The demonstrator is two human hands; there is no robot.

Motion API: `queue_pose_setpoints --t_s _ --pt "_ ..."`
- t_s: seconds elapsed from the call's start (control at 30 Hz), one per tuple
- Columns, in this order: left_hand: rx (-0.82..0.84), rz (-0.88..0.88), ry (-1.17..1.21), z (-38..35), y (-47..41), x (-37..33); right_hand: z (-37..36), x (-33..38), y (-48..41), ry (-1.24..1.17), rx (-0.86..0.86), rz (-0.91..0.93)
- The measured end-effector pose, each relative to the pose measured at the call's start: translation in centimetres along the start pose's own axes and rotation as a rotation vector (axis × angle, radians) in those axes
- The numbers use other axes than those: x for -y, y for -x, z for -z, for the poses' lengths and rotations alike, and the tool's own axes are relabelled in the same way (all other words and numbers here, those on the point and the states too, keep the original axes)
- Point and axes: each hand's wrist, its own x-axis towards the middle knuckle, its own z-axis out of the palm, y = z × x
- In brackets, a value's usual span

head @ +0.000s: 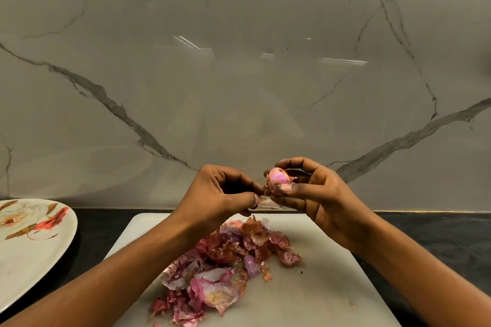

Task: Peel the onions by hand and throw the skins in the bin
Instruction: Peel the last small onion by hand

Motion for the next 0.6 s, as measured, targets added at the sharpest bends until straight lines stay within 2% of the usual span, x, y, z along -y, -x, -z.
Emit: queue_pose_setpoints --t_s 0.23,0.6 --pt "0.003 0.044 0.05 0.03 -0.04 -0.14 -0.53 0.26 0.42 0.224 0.006 0.029" --pt "-0.035 -0.006 0.039 0.03 0.1 -0.33 -0.22 -0.17 0.23 0.17 -0.007 0.073"
